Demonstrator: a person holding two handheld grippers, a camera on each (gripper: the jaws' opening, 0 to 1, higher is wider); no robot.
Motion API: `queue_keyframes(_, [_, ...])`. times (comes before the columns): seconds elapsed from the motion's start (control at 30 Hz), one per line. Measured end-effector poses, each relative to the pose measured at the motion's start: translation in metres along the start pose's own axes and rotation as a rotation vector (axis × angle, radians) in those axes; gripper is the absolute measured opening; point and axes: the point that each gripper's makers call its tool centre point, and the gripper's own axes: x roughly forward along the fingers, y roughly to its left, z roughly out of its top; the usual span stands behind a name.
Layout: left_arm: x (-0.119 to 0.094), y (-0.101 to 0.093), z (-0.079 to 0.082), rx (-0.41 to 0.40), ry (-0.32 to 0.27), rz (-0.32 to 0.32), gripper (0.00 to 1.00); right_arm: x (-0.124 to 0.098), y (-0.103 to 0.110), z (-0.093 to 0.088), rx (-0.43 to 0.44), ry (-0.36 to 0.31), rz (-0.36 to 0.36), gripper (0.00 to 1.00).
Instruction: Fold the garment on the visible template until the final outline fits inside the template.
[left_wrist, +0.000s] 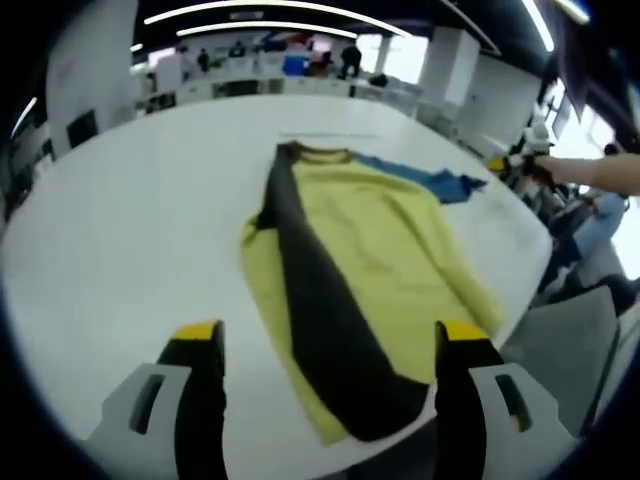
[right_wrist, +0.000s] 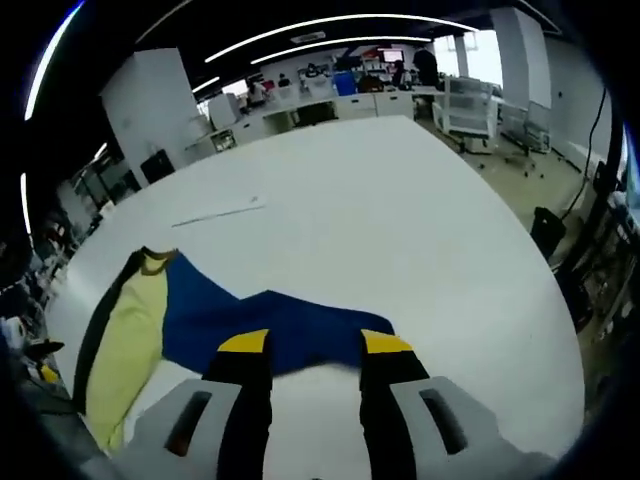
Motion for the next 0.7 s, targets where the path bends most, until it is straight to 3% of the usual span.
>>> queue_keyframes(0.23, [-0.004, -0.001, 0.000, 0.001, -0.015, -0.006, 0.83, -0.030, 0.040, 0.022, -0.045, -0.202, 0.112, 0.38])
queue_keyframes(0.27, [-0.005, -0.001, -0.001, 0.001, -0.016, -0.007, 0.83, -0.032, 0.042, 0.023, -0.048, -0.212, 0.117, 0.39])
queue_keyframes(0.47, [-0.007, -0.001, -0.003, 0.006, -0.021, -0.012, 0.83, -0.076, 0.108, 0.029, -0.045, -0.341, 0.190, 0.44])
queue_keyframes(0.7, [-0.010, -0.003, -0.006, 0.010, -0.024, -0.019, 0.83, -0.105, 0.150, 0.030, 0.003, -0.430, 0.223, 0.46])
